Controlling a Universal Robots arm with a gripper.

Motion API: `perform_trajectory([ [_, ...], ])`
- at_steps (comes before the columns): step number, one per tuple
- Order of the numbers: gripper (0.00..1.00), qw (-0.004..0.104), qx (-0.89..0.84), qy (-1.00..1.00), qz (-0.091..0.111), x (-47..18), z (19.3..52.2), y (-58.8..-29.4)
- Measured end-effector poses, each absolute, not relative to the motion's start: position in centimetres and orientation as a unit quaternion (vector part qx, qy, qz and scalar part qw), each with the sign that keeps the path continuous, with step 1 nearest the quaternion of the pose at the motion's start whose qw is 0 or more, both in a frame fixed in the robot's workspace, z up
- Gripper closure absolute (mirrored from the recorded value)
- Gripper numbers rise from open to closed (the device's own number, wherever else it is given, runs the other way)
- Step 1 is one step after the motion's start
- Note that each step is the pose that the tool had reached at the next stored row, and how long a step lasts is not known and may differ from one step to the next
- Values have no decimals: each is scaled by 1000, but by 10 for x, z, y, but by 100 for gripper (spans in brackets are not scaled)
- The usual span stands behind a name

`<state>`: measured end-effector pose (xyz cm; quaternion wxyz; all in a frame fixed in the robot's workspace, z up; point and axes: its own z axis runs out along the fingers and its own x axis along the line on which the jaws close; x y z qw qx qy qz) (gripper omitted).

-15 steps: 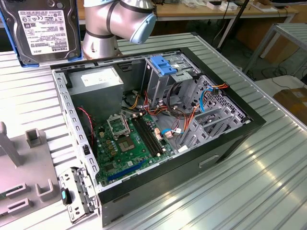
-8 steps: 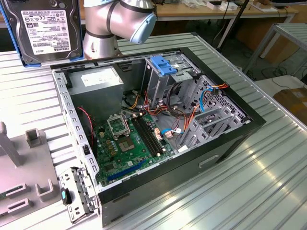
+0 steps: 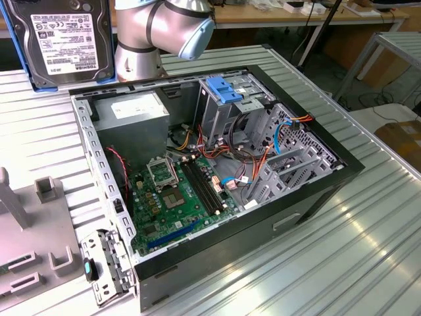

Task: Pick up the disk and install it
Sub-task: 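Pick up the disk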

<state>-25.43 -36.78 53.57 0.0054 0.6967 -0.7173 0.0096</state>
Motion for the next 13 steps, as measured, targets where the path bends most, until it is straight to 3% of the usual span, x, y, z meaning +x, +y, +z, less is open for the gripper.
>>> perform_trajectory([
  [13, 63, 5, 697, -717, 10, -244, 536, -368],
])
